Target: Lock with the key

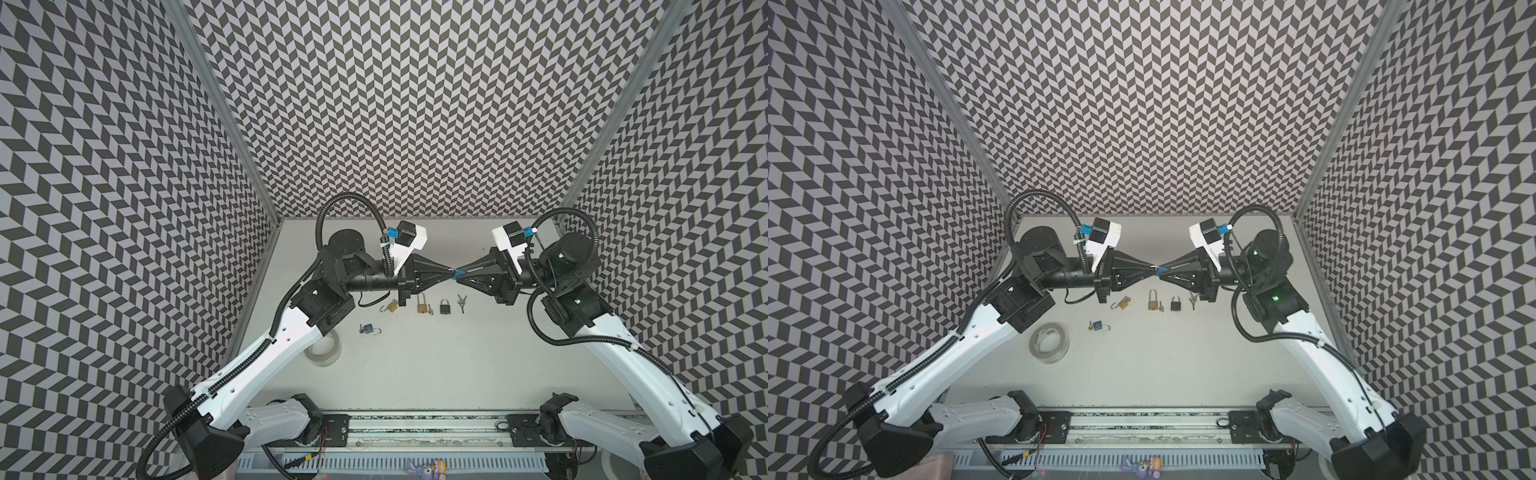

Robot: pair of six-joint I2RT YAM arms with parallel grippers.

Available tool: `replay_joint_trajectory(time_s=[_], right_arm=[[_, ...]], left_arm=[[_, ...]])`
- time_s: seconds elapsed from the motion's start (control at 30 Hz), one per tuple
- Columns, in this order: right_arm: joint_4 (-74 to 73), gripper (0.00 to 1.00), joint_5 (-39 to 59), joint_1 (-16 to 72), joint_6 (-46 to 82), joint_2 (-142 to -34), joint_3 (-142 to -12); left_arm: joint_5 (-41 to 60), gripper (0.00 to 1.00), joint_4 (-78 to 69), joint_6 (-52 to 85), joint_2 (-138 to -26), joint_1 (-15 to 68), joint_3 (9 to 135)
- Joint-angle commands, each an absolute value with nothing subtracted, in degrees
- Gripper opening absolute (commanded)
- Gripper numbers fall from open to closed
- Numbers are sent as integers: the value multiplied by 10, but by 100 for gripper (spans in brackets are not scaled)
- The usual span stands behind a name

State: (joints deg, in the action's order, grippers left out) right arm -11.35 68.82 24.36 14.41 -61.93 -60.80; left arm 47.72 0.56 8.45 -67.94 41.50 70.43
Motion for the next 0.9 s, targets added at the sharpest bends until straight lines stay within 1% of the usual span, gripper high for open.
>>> replay_joint_trajectory(time_s=[0.0,0.03,0.13,0.17,0.2,0.3,0.37,0.43,0.6,0.7,0.73,0.77,0.87], right_arm=[[-143,0,643,267,134,-609,-605],[-150,0,636,266,135,-601,-599],[-168,37,599,262,136,-578,-579],[-173,44,582,261,136,-568,-571],[-178,47,566,258,138,-560,-563],[-208,48,494,242,171,-536,-534],[-264,48,470,225,232,-527,-501],[-321,48,500,215,284,-535,-484],[-434,47,634,217,380,-589,-488],[-401,48,664,228,364,-604,-510],[-379,52,665,233,348,-606,-516],[-363,53,663,238,333,-605,-522],[-352,49,651,243,322,-605,-524]], left_arm=[[487,0,14,79,-689,432,693],[490,0,2,92,-682,420,688],[510,0,-52,138,-659,375,662],[516,0,-75,158,-649,360,650],[518,0,-92,170,-642,348,641],[533,0,-146,214,-624,318,614],[550,0,-171,238,-621,305,603],[553,0,-169,239,-619,303,599],[560,0,-172,239,-621,303,595],[567,0,-179,243,-626,303,598],[569,0,-180,243,-628,302,599],[571,0,-180,244,-630,304,599],[571,0,-184,244,-633,304,599]])
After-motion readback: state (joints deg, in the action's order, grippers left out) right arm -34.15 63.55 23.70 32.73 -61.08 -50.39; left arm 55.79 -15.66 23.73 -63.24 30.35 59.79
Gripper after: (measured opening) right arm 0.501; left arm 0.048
